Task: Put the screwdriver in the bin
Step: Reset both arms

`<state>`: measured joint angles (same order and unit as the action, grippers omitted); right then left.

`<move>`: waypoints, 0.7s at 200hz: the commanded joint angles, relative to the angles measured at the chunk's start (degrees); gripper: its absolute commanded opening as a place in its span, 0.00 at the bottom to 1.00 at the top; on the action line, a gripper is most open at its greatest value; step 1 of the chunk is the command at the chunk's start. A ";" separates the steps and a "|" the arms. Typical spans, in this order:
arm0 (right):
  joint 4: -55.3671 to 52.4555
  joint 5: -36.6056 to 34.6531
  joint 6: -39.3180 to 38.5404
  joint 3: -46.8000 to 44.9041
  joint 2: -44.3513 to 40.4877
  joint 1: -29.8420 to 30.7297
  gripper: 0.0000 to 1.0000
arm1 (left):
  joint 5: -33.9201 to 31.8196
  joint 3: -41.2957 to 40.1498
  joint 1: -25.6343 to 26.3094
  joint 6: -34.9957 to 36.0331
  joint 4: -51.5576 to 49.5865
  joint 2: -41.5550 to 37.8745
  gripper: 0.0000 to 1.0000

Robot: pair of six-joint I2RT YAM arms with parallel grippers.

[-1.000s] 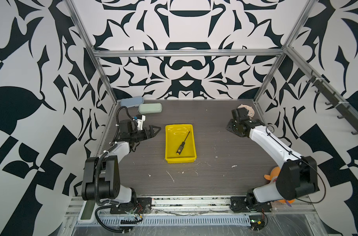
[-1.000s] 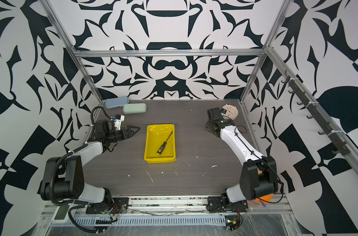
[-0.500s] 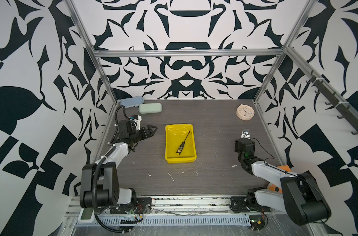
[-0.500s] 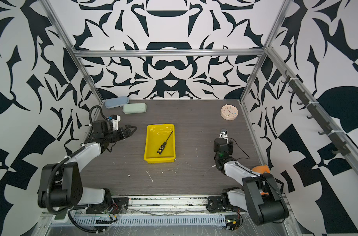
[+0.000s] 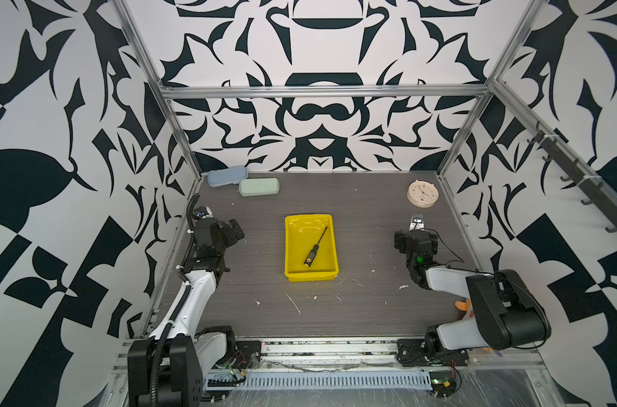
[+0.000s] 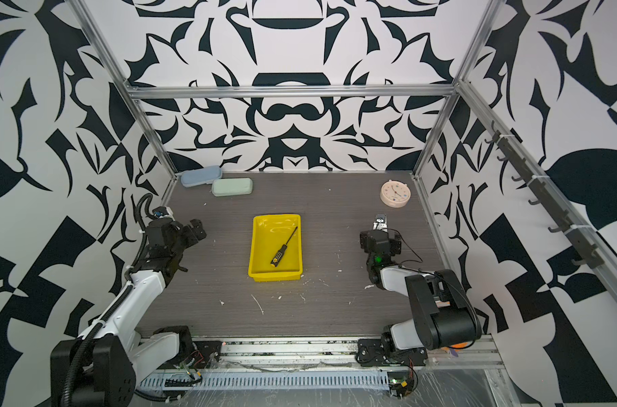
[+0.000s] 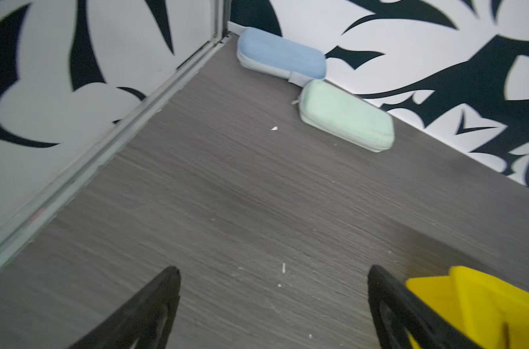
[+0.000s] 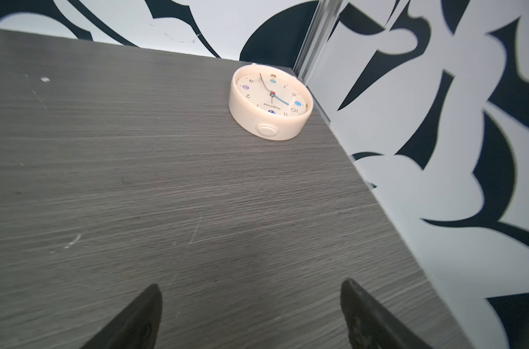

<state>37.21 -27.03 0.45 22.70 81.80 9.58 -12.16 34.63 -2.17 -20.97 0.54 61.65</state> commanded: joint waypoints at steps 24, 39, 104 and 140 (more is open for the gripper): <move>20.46 2.72 1.26 -5.63 5.22 -0.45 0.96 | -16.63 1.50 -0.02 -2.46 -0.80 4.28 0.99; 35.57 1.94 -3.44 -10.11 10.43 1.31 0.99 | -15.75 1.50 0.02 -1.42 0.73 5.22 0.99; 25.65 11.75 -5.19 -6.87 8.31 0.81 1.00 | -2.69 -13.02 0.03 6.02 29.30 2.81 0.99; 24.99 11.97 -5.24 -6.61 8.21 0.84 1.00 | -1.77 -13.64 0.01 7.81 29.11 1.44 0.99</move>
<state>60.62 -16.01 -4.21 15.20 90.80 10.59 -15.53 19.53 -2.17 -15.46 24.49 64.64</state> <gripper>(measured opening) 0.998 0.993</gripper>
